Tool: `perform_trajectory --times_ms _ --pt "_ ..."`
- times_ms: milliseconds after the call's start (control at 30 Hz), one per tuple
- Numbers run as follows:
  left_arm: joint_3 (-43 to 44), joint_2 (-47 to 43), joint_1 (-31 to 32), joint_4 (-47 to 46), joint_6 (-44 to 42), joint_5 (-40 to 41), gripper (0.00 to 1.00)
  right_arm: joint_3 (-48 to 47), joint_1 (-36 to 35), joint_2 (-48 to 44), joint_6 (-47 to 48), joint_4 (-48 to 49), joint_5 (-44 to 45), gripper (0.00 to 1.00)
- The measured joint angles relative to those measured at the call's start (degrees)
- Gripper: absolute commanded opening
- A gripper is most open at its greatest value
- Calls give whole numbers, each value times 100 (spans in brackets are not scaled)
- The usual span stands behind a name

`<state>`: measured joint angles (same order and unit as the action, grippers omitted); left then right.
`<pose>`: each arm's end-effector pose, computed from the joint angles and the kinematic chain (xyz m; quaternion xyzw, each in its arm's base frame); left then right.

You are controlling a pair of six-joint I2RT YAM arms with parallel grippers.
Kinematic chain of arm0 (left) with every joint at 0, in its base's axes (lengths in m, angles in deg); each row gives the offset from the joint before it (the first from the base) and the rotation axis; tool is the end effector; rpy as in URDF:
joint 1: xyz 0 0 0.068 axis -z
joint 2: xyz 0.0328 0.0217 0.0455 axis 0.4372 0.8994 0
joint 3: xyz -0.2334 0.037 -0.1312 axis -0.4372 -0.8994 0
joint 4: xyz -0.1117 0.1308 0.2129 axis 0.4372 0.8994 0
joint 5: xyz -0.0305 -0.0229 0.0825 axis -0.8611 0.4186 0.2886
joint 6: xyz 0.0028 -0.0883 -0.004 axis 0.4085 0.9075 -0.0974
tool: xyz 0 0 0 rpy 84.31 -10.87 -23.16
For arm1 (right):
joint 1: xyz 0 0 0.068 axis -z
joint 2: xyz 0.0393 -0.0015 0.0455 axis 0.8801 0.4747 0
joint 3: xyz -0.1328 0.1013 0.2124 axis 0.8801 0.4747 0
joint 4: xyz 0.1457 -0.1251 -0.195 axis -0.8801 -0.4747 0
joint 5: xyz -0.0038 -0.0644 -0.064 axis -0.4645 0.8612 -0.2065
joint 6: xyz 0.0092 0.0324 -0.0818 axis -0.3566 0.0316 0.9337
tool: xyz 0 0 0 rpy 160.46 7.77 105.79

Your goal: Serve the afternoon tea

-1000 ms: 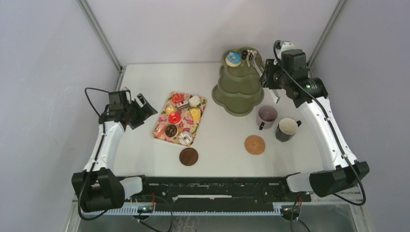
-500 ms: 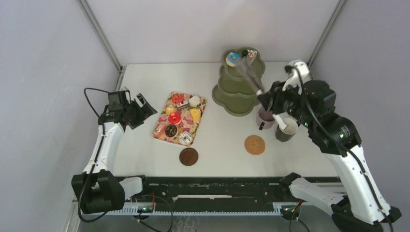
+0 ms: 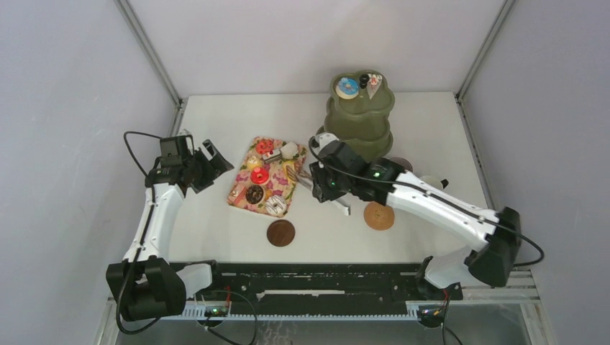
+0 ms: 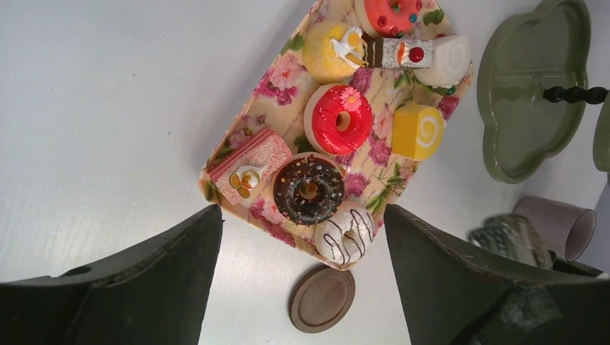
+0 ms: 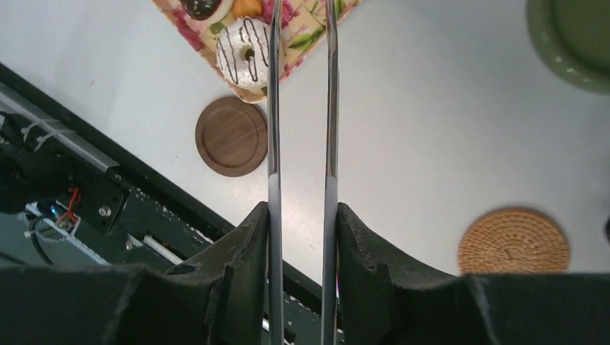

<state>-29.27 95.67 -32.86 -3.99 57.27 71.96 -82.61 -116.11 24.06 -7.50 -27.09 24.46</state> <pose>0.2780 0.0171 0.2471 -0.2535 0.8929 -0.1673 0.3323 0.2008 0.2644 0.3102 -0.2487 0.8938 0.1790 0.3275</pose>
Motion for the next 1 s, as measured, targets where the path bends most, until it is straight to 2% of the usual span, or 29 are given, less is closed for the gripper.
perform_trajectory --times_ms 300,1000 --pt "0 -9 0 42 -2 4 87 33 -46 1036 -693 527 260 45" --pt "0 -9 0 39 -4 4 87 33 -90 1681 -1327 914 595 48"
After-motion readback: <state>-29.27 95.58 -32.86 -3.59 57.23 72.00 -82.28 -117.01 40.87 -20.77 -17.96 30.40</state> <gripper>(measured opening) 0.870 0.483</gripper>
